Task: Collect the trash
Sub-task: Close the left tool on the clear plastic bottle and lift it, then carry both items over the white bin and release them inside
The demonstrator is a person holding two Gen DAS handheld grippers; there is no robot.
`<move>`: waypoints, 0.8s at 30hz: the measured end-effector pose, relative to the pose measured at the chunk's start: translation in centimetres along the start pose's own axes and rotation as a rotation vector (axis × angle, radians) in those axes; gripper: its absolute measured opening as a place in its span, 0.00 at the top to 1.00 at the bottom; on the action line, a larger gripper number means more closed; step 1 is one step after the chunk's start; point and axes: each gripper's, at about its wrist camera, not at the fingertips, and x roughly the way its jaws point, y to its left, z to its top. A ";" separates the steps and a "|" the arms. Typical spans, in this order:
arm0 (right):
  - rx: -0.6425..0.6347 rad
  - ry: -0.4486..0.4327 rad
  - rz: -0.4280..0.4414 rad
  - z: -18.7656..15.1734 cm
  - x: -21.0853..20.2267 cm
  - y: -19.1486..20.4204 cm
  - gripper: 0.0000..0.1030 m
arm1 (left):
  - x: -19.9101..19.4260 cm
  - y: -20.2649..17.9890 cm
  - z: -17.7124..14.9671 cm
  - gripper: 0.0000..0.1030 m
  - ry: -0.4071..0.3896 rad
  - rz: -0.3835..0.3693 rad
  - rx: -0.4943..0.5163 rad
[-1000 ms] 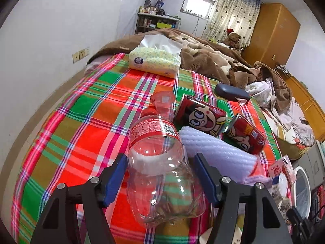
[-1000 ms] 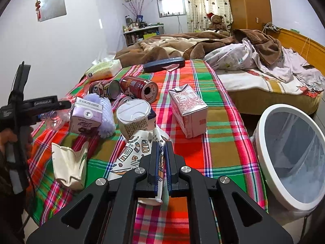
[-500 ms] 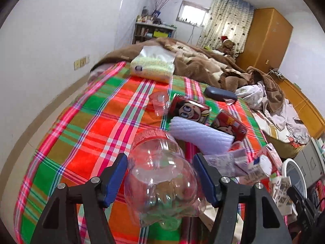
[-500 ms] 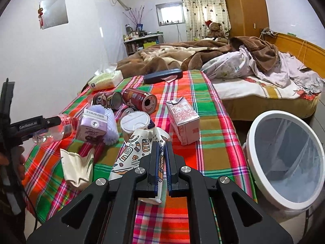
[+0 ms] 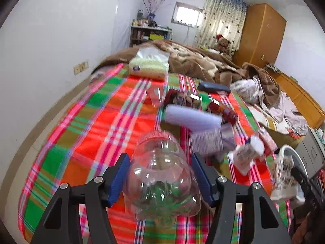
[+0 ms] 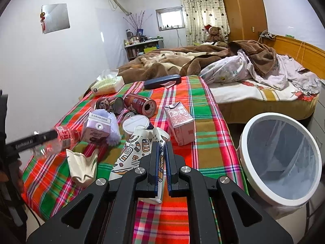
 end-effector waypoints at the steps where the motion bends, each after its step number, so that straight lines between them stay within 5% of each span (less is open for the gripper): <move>1: 0.001 -0.002 0.002 0.0 0.0 0.0 0.94 | 0.3 0.1 -0.4 0.39 0.019 0.005 -0.001; 13: -0.004 -0.015 0.010 -0.2 -0.8 0.2 0.94 | 4.3 0.4 -2.0 0.39 0.158 0.046 0.025; 24: 0.031 -0.054 -0.003 0.3 -1.9 -1.2 0.94 | -1.3 -2.3 0.1 0.40 0.019 0.008 0.070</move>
